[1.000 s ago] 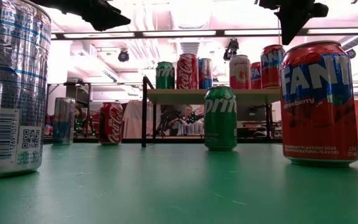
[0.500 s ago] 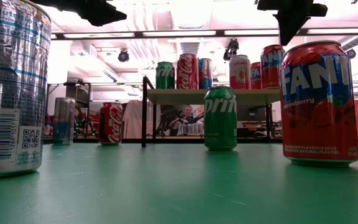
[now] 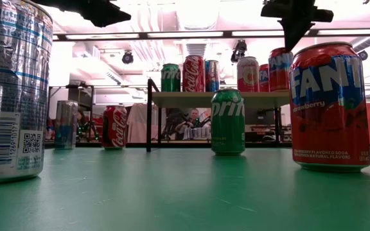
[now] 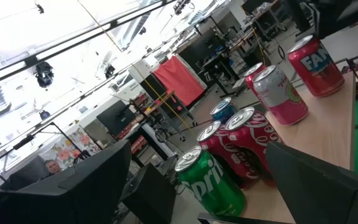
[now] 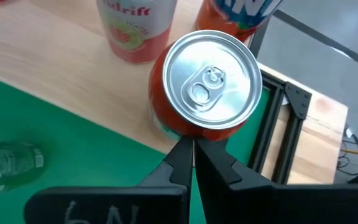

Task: Place canned beverage on shelf
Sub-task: Put the right red soda can aligned with the red soda can on the shelf

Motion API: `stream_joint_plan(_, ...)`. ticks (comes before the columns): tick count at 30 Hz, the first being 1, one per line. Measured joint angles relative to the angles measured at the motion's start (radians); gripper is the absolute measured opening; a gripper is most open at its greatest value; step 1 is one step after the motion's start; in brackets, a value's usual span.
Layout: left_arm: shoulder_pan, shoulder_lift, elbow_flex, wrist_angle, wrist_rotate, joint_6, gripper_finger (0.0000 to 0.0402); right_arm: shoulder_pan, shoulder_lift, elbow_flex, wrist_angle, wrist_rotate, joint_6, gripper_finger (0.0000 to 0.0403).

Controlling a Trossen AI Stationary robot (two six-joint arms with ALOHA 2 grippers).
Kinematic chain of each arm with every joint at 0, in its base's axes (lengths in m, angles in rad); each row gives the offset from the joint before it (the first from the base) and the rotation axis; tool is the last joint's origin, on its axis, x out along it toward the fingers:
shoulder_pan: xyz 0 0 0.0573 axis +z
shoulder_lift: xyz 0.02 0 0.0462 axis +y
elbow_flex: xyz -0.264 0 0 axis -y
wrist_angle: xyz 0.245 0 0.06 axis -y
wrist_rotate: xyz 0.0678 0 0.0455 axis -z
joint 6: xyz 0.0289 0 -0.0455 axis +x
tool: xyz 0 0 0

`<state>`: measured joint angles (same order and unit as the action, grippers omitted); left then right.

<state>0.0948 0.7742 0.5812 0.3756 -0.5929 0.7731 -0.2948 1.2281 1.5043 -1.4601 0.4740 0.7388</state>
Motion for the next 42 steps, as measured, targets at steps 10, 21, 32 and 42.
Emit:
stream_joint_plan(10, 0.000, 0.000, 0.000, 0.006, 0.000, 0.000, 0.0356, -0.050, 0.000, 0.000, 0.012, 0.009, -0.058, 0.0009)
stream_joint_plan(21, 0.000, 0.000, 0.000, 0.006, 0.001, 0.000, 0.0356, -0.051, 0.000, -0.030, 0.066, -0.081, -0.043, 0.0009)
stream_joint_plan(32, 0.000, 0.000, 0.000, 0.006, 0.001, 0.000, 0.0356, -0.052, -0.001, -0.054, 0.113, 0.039, -0.077, 0.0009)
stream_joint_plan(42, 0.000, 0.000, 0.000, 0.005, 0.001, 0.000, 0.0356, -0.063, 0.000, -0.054, 0.116, 0.063, -0.107, 0.0009)
